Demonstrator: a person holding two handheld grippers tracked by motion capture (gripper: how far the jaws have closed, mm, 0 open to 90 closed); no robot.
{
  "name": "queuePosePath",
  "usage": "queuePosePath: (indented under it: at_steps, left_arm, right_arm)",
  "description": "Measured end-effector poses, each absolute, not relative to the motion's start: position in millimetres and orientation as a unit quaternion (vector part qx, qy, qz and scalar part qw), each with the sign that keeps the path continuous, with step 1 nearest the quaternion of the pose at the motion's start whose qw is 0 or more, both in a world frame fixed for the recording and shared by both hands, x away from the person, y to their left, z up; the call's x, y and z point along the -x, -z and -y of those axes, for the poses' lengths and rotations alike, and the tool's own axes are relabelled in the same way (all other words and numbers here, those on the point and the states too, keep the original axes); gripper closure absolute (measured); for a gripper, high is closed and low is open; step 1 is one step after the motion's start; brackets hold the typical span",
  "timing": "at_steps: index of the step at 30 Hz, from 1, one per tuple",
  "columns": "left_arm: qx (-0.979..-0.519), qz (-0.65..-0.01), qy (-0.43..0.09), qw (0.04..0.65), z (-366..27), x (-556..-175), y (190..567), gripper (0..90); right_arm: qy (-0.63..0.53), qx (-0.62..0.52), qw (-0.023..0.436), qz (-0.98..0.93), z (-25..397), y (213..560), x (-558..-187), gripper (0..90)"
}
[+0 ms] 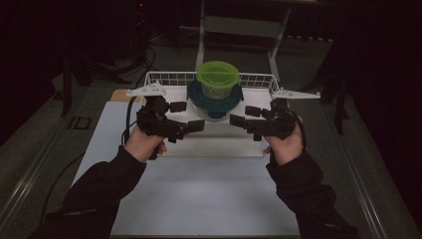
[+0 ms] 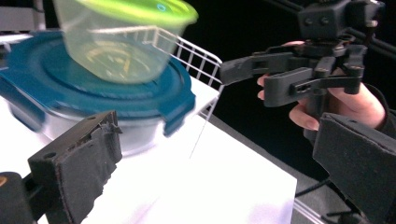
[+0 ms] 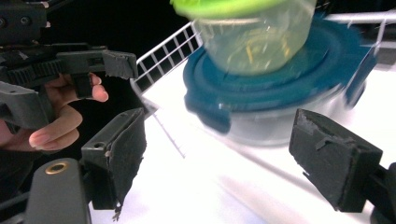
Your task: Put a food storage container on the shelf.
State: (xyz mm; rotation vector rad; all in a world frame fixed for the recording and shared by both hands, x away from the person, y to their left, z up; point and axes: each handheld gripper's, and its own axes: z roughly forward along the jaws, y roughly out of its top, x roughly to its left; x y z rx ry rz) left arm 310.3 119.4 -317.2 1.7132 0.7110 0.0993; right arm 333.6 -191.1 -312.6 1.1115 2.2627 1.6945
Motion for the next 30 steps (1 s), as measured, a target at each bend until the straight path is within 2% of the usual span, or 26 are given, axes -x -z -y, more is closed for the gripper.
queuePosePath:
  at_steps: [14,18,30]
  left_arm:
    - [-0.764,-0.275,-0.030,0.583,-105.6,-271.4,367.2,0.6]
    - [-0.770,-0.278,-0.017,0.574,-102.6,-266.5,387.7,0.6]
    - [-0.791,-0.277,-0.020,0.545,-100.2,-257.2,434.6,0.6]
  right_arm:
    - [-0.537,-0.368,0.032,-0.758,192.7,370.4,-314.0,17.9]
    - [-0.535,-0.368,0.025,-0.760,192.3,384.9,-309.2,17.7]
    - [-0.521,-0.359,0.012,-0.774,185.7,428.6,-298.5,16.2]
